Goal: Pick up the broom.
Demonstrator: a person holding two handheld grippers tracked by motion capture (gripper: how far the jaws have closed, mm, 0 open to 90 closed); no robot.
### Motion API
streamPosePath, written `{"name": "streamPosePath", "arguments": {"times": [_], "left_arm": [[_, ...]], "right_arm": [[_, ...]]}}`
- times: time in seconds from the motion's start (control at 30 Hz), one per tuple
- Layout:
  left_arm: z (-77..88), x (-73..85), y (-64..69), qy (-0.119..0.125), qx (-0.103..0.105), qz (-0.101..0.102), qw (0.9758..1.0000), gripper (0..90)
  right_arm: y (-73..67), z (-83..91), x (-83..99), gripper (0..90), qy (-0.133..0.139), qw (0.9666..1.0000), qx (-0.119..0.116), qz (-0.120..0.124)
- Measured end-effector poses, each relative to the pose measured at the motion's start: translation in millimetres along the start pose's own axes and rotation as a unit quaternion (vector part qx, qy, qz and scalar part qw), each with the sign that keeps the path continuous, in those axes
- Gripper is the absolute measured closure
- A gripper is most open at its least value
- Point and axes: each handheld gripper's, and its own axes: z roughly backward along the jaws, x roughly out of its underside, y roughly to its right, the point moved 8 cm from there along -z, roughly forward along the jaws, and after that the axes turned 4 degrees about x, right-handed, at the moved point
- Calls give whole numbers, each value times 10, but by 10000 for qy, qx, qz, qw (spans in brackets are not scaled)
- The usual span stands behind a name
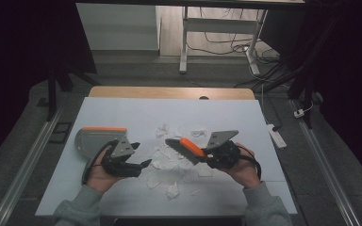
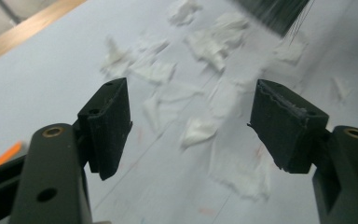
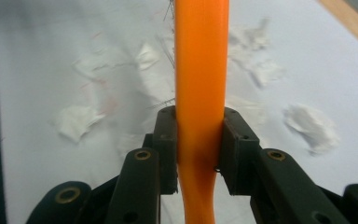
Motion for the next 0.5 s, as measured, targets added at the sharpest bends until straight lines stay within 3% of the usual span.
{"name": "streamPosePath", "arguments": {"times": [0.17,0.5], "left_arm": [[123,174,-89,19,-249,256,9994,300],[203,497,-267,-73,-404,683,9968,290]], "right_arm": [[145,85,35,704,143,9992,262,-278],[383,175,160,703,175,9949,633,-762]]}}
